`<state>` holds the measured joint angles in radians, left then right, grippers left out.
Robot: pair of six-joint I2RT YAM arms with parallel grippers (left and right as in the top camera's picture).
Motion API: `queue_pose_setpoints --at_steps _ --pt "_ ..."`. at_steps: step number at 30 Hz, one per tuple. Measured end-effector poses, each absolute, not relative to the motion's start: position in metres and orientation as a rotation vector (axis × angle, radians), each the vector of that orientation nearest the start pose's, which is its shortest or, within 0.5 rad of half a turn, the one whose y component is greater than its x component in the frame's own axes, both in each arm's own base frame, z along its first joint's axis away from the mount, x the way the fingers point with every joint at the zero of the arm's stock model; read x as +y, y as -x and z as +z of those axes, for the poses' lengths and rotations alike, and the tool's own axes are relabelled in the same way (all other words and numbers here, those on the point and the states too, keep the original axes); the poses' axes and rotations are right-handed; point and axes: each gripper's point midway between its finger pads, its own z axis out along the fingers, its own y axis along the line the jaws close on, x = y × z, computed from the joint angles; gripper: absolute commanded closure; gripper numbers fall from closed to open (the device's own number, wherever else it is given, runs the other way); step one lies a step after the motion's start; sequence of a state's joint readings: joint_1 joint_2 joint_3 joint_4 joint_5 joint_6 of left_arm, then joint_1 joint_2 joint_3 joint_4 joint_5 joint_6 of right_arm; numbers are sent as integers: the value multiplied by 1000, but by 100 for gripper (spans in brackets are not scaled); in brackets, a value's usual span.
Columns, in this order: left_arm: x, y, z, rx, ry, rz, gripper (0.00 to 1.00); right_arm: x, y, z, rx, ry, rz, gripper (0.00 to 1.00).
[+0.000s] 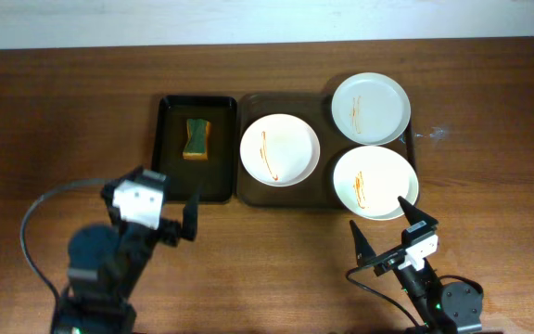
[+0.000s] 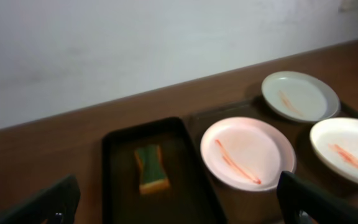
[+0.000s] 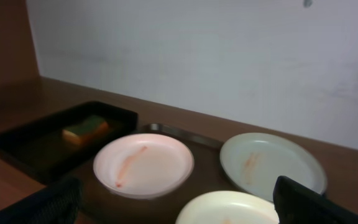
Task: Clean dirty plates on tray and stack at the side
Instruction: 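Reach left gripper to sponge and right gripper to front-left plate rim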
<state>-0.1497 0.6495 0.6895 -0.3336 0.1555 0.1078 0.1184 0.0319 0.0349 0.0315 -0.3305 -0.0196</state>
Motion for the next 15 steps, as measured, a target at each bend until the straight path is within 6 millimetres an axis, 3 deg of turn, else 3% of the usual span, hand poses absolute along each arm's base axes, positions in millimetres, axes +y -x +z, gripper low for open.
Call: queue_pose_setpoints --at_steps 6,9,12,15 --pt "-84 -307 277 2082 -401 -258 0 94 -232 225 1599 375 433 2" --pt "-89 -323 275 2170 -413 -285 0 101 -249 244 1725 380 484 2" --pt "-95 -332 260 2225 -423 -320 0 112 -271 261 1872 395 571 2" --pt "-100 -331 237 2314 -432 -371 0 120 -298 259 2069 385 639 2"
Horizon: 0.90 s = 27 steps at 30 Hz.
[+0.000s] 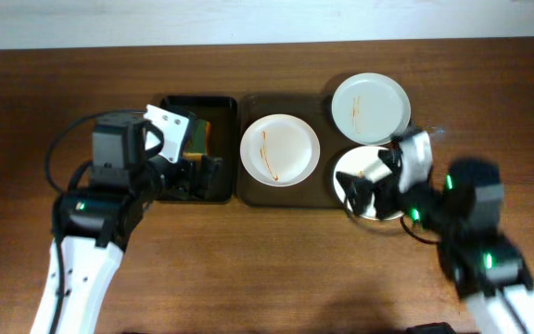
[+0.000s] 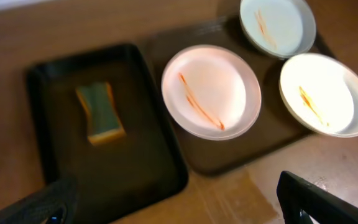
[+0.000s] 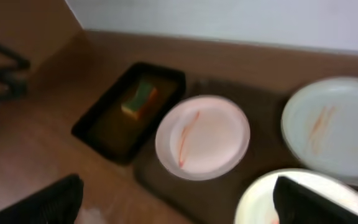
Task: Clean dirty plates on tray and stack at the side
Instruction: 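Reach left gripper to sponge and right gripper to front-left plate rim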
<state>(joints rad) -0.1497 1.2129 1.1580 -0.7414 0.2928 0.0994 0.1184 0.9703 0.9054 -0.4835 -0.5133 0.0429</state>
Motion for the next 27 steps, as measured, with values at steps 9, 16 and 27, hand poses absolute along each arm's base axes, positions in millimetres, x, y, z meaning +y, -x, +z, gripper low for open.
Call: queue_pose_setpoints --at_steps 9,16,27 --pt "-106 -352 207 2397 -355 -429 0 144 -388 203 2484 331 818 16" --pt "-98 -399 197 2526 -245 -353 0 146 -408 115 2714 206 583 33" --pt "-29 -445 210 2552 -24 -272 0 168 -440 43 2724 162 229 44"
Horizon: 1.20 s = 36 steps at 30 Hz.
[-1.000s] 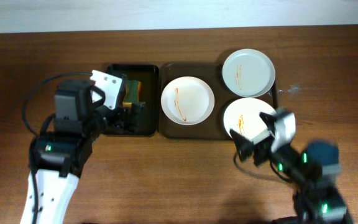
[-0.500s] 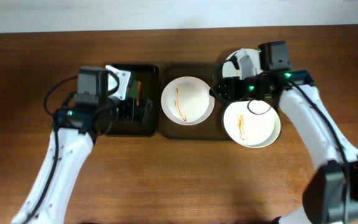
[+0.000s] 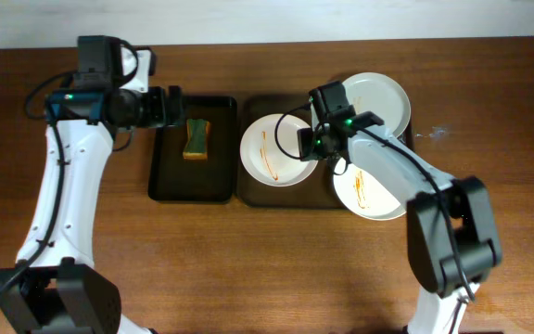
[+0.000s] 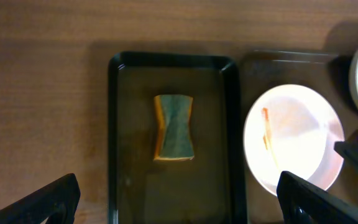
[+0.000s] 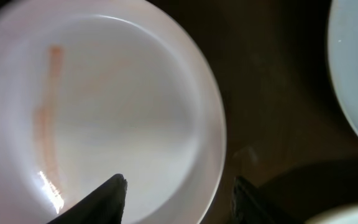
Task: Clean dirty plates on tray and stack at the side
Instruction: 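Reach left gripper to sponge and right gripper to front-left plate rim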
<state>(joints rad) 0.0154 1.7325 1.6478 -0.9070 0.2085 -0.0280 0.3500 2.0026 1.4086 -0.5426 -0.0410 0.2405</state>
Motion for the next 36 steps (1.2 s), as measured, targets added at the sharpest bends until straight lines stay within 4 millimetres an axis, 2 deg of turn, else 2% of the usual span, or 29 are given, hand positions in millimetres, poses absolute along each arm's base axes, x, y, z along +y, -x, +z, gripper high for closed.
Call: queue_pose_setpoints --at_steps 2,5,8,10,14,18,24,25,30,32,33,34,36 --pt "-26 -443 204 2577 -12 -278 0 164 -443 29 2733 153 187 44" --pt "-30 -443 192 2609 -16 -299 0 161 -449 24 2716 145 155 50" --pt "-31 -444 177 2649 -12 -311 0 160 -455 22 2697 133 140 63" --pt "-31 -446 164 2680 -7 -315 4 159 -455 18 2706 115 133 71" --pt "-31 -449 133 2749 4 -326 5 158 -454 15 2713 83 131 81" --pt "-31 -453 115 2779 9 -331 7 157 -453 10 2727 47 133 96" --pt "-33 -466 87 2792 -3 -332 12 158 -454 9 2732 26 166 96" --pt "-35 -468 82 2795 -17 -331 16 158 -454 9 2732 26 171 96" --pt "-63 -467 57 2835 -120 -345 60 159 -454 9 2732 26 173 96" --pt "-76 -464 39 2869 -172 -341 64 160 -454 9 2731 26 181 96" --pt "-78 -463 36 2875 -172 -342 64 160 -454 9 2731 24 183 96" --pt "-81 -462 26 2895 -186 -314 64 160 -454 9 2731 23 184 96" --pt "-80 -467 21 2890 -160 -252 64 160 -454 9 2731 19 185 96"
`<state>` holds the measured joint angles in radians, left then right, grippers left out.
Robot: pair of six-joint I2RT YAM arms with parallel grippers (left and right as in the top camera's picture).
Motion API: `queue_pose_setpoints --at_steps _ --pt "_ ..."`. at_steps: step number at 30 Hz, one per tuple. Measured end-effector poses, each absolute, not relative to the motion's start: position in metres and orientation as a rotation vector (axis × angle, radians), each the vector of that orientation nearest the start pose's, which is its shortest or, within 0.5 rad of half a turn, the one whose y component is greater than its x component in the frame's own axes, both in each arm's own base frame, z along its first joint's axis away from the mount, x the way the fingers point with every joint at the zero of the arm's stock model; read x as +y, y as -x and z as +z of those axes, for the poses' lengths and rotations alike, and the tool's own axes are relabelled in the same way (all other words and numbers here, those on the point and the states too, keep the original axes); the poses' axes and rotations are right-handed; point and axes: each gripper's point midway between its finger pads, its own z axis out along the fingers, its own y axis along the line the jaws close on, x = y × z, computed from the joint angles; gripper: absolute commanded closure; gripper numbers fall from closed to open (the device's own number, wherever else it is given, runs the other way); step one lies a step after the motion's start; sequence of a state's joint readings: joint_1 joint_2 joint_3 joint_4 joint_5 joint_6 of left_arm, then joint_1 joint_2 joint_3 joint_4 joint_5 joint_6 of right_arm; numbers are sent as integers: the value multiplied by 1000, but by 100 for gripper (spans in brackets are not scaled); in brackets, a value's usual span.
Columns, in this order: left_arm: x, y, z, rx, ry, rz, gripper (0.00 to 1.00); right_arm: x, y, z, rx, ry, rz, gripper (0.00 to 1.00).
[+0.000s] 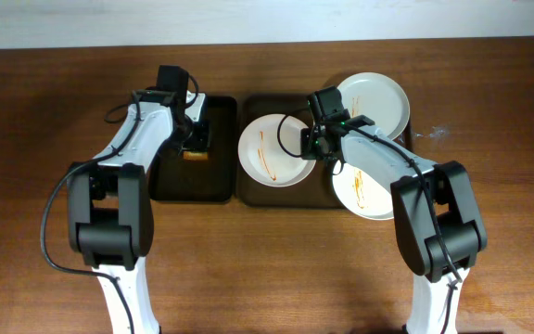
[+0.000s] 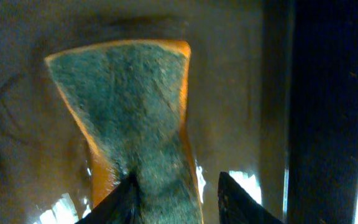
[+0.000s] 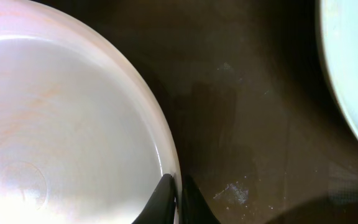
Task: Clean dirty plates on tray and stack at the side
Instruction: 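Reach left gripper to sponge and right gripper to front-left plate rim, then grasp sponge with left gripper and lift it toward the plate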
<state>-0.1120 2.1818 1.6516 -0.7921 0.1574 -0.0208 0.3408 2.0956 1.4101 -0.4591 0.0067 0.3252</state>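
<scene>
Three white plates streaked with orange sauce lie on the brown tray (image 1: pixel 286 195): a left plate (image 1: pixel 272 153), a far right plate (image 1: pixel 371 104) and a near right plate (image 1: pixel 378 186). My right gripper (image 3: pixel 179 200) is shut on the left plate's (image 3: pixel 61 124) right rim, also seen from overhead (image 1: pixel 315 148). The green and orange sponge (image 2: pixel 129 112) lies in the wet black tray (image 1: pixel 179 181). My left gripper (image 2: pixel 179 202) is low over the sponge, open, with a finger on each side; the left finger touches it, the right stands a little apart.
The black tray's raised wall (image 2: pixel 328 112) runs close on the right of the sponge. The two trays sit side by side at the back middle of the wooden table (image 1: pixel 267 269). The far right plate's edge (image 3: pixel 353 74) lies near my right gripper.
My left gripper was high above the black tray and is now down at the sponge, fingers either side. My right gripper, then open astride the left plate's rim, has shut on it.
Both grippers stood open near the table's front edge. Then each hung closer to its tray. Later the left was high over the sponge tray and the right straddled the left plate's rim. Now the left straddles the sponge and the right grips the rim.
</scene>
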Motion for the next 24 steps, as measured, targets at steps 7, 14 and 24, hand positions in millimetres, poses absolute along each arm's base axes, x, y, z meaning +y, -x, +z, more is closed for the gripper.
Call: queue_pose_setpoints --at_steps 7,14,24 --pt "-74 -474 26 2883 -115 -175 37 160 -454 9 2731 14 186 96" --pt "-73 -500 60 2813 -107 -133 45 160 -454 9 2730 10 187 96" --pt "-67 -492 7 2924 -74 -90 58 160 -454 9 2730 10 187 96"
